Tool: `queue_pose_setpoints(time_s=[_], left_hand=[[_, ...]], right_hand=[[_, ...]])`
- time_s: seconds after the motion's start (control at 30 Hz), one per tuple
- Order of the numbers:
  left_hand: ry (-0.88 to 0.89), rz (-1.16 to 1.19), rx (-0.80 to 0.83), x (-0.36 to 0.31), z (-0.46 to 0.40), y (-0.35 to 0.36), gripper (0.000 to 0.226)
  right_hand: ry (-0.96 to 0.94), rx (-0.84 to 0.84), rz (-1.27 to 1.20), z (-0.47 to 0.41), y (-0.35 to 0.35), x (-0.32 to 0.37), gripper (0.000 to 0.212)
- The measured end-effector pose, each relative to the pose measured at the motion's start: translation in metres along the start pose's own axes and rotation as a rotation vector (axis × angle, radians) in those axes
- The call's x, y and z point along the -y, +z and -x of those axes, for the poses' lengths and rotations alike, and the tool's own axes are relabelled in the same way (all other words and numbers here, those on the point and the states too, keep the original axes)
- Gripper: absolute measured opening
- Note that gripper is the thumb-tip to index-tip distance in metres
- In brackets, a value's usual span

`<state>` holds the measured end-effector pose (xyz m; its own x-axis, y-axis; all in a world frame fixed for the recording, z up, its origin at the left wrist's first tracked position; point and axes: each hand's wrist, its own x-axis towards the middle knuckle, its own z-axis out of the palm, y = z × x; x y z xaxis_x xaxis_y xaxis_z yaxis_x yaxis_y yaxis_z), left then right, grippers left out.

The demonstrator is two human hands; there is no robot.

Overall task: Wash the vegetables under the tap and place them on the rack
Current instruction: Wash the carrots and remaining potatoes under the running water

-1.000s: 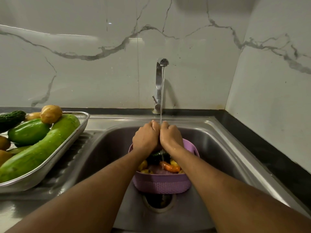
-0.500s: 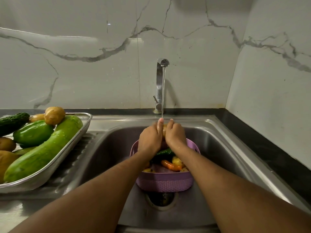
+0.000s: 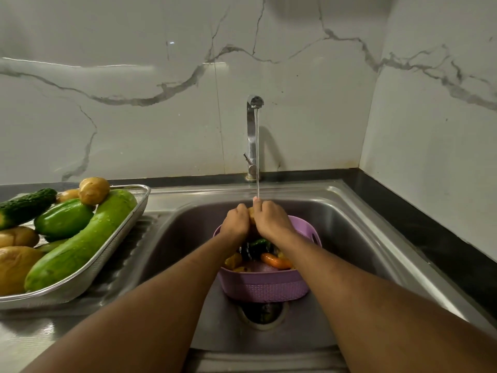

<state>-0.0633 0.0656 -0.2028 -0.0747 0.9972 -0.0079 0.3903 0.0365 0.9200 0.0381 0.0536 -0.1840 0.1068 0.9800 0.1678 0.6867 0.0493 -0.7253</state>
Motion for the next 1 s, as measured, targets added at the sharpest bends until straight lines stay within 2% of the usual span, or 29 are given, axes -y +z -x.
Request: queue_pose_setpoints(time_s=[0.1,0.2,0.3,0.37,0.47,0.6,0.67,0.7,0.77,0.9,1.0], left_hand=[[-0.061,0.135,0.040,-0.006,0.006,0.001,0.045],[0.118,0.130,-0.089,-0.011,0.006,0.013,0.044],[0.343,-0.008,-0.184,-0.012,0.012,0.014,0.038],[0.470,-0.123,-0.202,-0.010,0.016,0.009,0.032],[0.600,-0.228,-0.255,-0.007,0.016,0.001,0.025],[0.678,-0.329,-0.256,-0.002,0.017,-0.004,0.030],[0.578,-0.256,-0.210,0.000,0.016,-0.002,0.033],[0.496,-0.172,-0.168,-0.003,0.015,0.001,0.035],[0.290,-0.024,-0.082,-0.013,0.012,0.006,0.036],[-0.076,0.097,0.051,-0.035,0.011,0.000,0.040],[-0.208,0.079,0.131,-0.036,0.015,-0.007,0.048]], right_hand=[[-0.105,-0.047,0.061,0.003,-0.001,-0.003,0.047],[-0.097,-0.111,-0.059,0.001,-0.006,-0.001,0.033],[0.087,-0.133,-0.326,-0.004,-0.009,0.004,0.035],[0.248,-0.060,-0.502,-0.004,-0.012,0.010,0.043],[0.420,0.135,-0.705,0.004,-0.020,0.015,0.059],[0.488,0.240,-0.713,0.008,-0.022,0.017,0.062],[0.347,0.062,-0.430,0.006,-0.018,0.014,0.056],[0.235,-0.072,-0.234,0.005,-0.017,0.010,0.054],[0.048,-0.253,-0.029,0.005,-0.017,0.004,0.054],[-0.152,-0.310,0.150,0.003,-0.019,-0.003,0.057],[-0.234,-0.279,0.178,-0.001,-0.013,-0.011,0.058]])
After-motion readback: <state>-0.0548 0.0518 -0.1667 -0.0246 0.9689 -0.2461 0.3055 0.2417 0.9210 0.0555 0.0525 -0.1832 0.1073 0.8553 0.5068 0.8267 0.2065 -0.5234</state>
